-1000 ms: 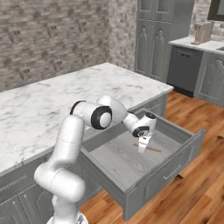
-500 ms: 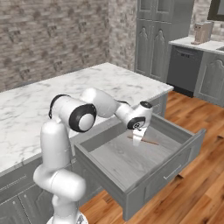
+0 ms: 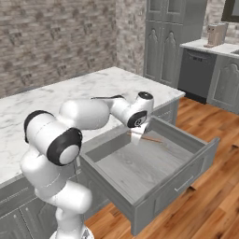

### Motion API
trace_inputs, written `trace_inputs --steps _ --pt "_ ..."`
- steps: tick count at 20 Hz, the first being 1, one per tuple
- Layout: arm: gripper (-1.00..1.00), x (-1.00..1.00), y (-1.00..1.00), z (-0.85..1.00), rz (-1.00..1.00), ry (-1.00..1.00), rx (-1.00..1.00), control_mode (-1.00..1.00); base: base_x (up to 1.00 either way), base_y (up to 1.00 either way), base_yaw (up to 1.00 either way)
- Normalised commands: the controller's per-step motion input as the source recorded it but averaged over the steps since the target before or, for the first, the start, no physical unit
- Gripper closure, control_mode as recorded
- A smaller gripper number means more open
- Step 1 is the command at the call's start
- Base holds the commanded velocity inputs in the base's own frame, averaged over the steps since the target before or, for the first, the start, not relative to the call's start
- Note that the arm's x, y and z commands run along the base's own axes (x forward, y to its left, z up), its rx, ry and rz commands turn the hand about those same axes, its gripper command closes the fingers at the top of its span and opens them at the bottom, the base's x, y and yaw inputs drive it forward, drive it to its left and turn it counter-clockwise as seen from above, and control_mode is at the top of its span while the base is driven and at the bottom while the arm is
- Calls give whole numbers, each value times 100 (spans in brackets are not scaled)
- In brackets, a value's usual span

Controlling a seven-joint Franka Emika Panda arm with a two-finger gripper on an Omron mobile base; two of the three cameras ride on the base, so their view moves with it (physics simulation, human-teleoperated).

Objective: Take a straw from the drawer in front and place it inside the glass cup on the dining counter.

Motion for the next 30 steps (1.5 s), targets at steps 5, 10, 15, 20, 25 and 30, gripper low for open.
trace_inputs --steps 5,10,15,20,25,30 --pt "100 -34 18 100 0 0 0 -100 0 0 0" --pt "100 -26 0 43 1 0 0 -100 0 0 0" --pt "100 -20 5 -2 3 1 0 -100 0 0 0" --pt "100 0 0 0 0 0 0 -100 0 0 0" --pt "100 -8 0 0 0 0 0 100 -45 2 2" --pt "100 0 0 0 0 0 0 100 -100 0 25"
